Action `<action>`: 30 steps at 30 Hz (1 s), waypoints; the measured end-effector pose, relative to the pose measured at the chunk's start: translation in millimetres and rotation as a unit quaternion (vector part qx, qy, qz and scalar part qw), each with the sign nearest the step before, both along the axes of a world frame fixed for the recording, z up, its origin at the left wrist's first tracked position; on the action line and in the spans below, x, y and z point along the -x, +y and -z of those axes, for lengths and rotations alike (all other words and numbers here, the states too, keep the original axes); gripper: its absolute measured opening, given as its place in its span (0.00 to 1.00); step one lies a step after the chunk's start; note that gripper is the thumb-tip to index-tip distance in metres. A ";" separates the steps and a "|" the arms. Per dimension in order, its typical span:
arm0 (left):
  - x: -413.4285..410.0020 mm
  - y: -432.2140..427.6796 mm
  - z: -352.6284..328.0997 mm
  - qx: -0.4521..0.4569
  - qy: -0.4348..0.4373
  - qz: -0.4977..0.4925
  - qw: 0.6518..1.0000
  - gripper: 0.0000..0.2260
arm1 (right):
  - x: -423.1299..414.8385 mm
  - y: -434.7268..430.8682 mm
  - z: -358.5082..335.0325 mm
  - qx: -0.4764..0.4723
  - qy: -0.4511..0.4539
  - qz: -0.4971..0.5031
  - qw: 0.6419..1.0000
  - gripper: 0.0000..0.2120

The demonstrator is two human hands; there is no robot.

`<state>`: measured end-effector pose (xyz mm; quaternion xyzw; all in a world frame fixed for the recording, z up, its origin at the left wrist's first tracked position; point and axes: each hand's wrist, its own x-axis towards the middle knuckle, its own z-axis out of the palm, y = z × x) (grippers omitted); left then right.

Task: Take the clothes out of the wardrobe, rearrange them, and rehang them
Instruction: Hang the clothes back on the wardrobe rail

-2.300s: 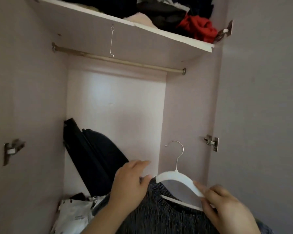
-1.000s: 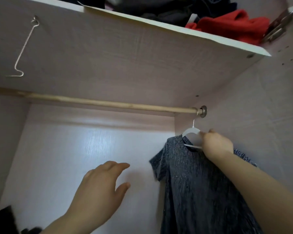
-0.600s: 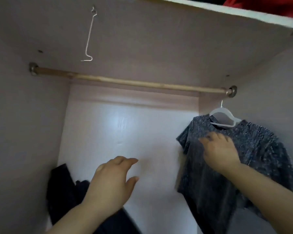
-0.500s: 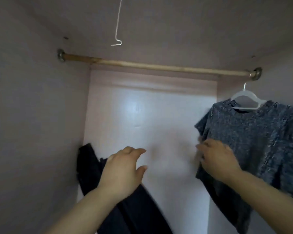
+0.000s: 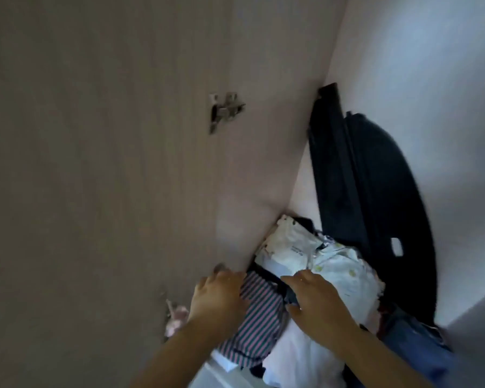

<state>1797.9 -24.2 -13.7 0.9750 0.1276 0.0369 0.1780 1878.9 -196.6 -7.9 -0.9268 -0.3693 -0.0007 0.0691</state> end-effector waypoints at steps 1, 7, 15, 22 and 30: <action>24.9 7.8 14.2 0.005 0.022 -0.031 0.999 0.22 | 10.7 13.3 11.2 0.004 0.018 -0.026 0.999 0.24; 174.1 28.6 71.6 0.042 0.133 -0.266 0.954 0.24 | 78.2 75.2 65.2 0.069 0.097 -0.198 0.973 0.21; 353.7 -17.7 84.2 0.087 0.156 -0.559 0.809 0.24 | 205.7 135.4 96.0 0.112 0.119 -0.467 0.869 0.23; 474.7 -47.5 81.4 0.111 0.121 -0.705 0.690 0.24 | 343.1 186.1 104.3 0.128 0.125 -0.624 0.761 0.24; 622.2 -38.9 99.3 0.145 0.084 -0.791 0.588 0.23 | 516.9 259.4 107.6 0.140 0.086 -0.718 0.676 0.23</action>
